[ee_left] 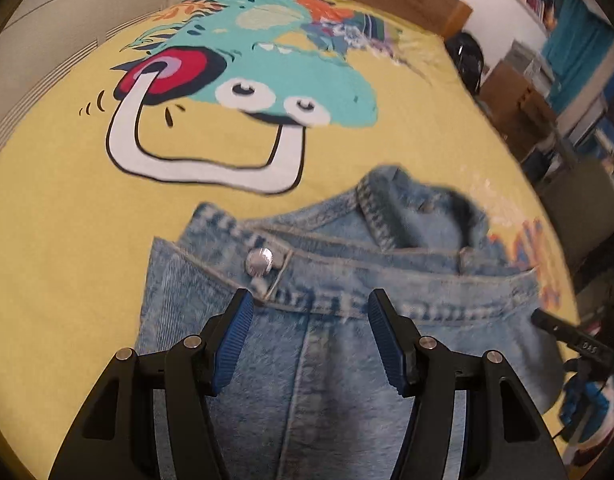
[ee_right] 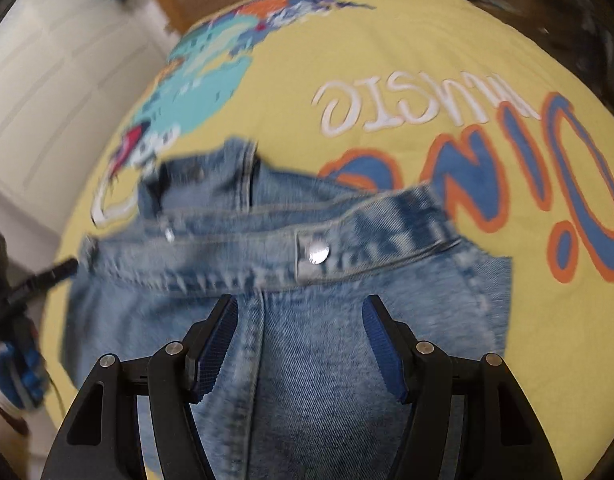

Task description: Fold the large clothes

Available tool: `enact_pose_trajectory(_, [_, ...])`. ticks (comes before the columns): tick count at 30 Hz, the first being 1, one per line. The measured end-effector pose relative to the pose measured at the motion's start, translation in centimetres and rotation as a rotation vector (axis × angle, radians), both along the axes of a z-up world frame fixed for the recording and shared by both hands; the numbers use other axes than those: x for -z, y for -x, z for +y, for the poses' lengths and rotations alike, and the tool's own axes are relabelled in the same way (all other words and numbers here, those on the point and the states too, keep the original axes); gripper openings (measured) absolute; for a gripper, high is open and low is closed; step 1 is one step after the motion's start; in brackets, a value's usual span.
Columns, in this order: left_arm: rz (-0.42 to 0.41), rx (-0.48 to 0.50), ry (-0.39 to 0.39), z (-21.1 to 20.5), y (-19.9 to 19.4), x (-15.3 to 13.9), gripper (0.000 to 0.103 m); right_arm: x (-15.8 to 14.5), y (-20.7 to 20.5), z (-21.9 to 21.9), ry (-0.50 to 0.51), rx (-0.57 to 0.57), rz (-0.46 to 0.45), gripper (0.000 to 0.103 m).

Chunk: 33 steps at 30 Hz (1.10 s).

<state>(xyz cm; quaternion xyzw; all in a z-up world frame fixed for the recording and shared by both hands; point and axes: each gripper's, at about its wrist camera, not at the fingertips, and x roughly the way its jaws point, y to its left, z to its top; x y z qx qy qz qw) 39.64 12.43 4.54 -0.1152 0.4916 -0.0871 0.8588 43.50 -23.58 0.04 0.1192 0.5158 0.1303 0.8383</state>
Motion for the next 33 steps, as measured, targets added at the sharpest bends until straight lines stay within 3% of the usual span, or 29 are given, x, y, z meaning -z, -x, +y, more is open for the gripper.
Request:
enact_pose_trajectory(7, [0.064,-0.026,-0.124,1.4,0.7,3.8,0.054,2.3,0.7,-1.5,0.122,0.008,0.023,0.066])
enact_pose_trajectory(12, [0.006,-0.031,-0.151,0.5,1.9,1.5,0.054,1.2,1.3,-3.6,0.14,0.081,0.02,0.066])
enact_pose_trajectory(21, [-0.085,0.11,-0.096,-7.1,3.2,-1.4,0.054,-1.8,4.3,-0.2,0.142,-0.006,-0.059,0.066])
enact_pose_trajectory(27, [-0.042,0.179,-0.11,-11.7,3.2,1.2,0.054,-0.7,5.8,1.0,0.193,-0.055,-0.052,0.066])
enact_pose_trajectory(33, [-0.008,0.191,-0.169,-11.2,3.9,3.3,0.054,1.1,6.8,-1.8,0.219,-0.03,-0.03,0.068])
